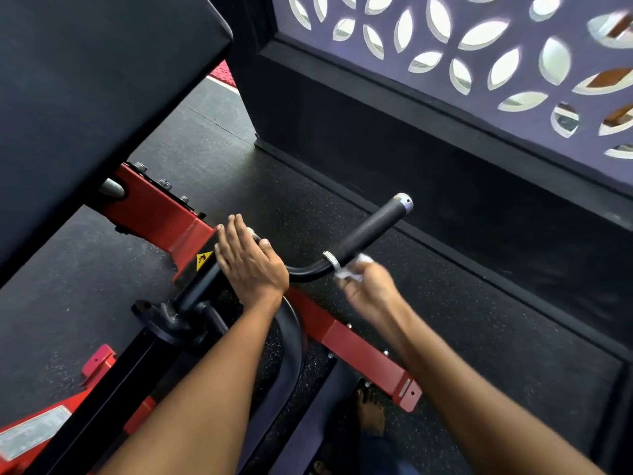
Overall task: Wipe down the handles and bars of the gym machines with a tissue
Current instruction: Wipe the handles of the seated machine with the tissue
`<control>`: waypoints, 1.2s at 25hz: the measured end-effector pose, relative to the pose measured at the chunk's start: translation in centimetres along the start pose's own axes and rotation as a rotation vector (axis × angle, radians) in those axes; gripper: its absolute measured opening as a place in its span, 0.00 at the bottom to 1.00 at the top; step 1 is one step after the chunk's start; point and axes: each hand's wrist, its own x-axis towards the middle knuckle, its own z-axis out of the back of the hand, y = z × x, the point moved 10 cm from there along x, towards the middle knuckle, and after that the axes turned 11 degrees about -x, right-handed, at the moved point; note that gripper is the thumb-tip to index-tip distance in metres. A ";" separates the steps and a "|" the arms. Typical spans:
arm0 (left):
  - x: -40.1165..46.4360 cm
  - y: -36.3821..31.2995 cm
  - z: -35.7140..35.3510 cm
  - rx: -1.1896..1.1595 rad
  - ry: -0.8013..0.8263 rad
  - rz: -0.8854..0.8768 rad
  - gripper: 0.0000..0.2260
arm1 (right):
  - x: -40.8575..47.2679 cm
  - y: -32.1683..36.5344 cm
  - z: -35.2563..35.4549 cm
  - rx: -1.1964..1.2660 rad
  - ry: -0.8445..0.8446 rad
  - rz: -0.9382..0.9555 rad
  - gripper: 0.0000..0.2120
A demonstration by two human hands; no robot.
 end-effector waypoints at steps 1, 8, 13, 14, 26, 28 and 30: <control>0.0 0.0 0.0 0.001 0.004 0.001 0.28 | -0.7 -1.1 0.0 -0.083 0.013 -0.006 0.16; 0.0 0.0 0.0 0.007 0.001 -0.002 0.28 | -2.8 13.1 6.2 -0.923 -0.562 0.893 0.26; 0.0 0.0 0.1 0.009 -0.009 -0.003 0.28 | -5.1 2.9 -3.7 -1.593 -0.007 1.320 0.28; 0.0 0.0 0.1 0.008 -0.007 -0.007 0.28 | -6.3 2.1 -4.7 -1.579 0.084 1.372 0.27; 0.0 0.0 0.1 0.023 0.003 0.003 0.28 | -4.0 6.6 -6.3 -1.669 0.075 1.285 0.18; 0.0 0.0 0.0 0.024 0.011 0.000 0.28 | -5.5 3.0 -5.9 -1.650 0.196 1.337 0.22; -0.1 0.0 0.1 0.024 0.009 0.001 0.27 | -6.4 0.9 -2.3 -1.541 0.220 1.236 0.24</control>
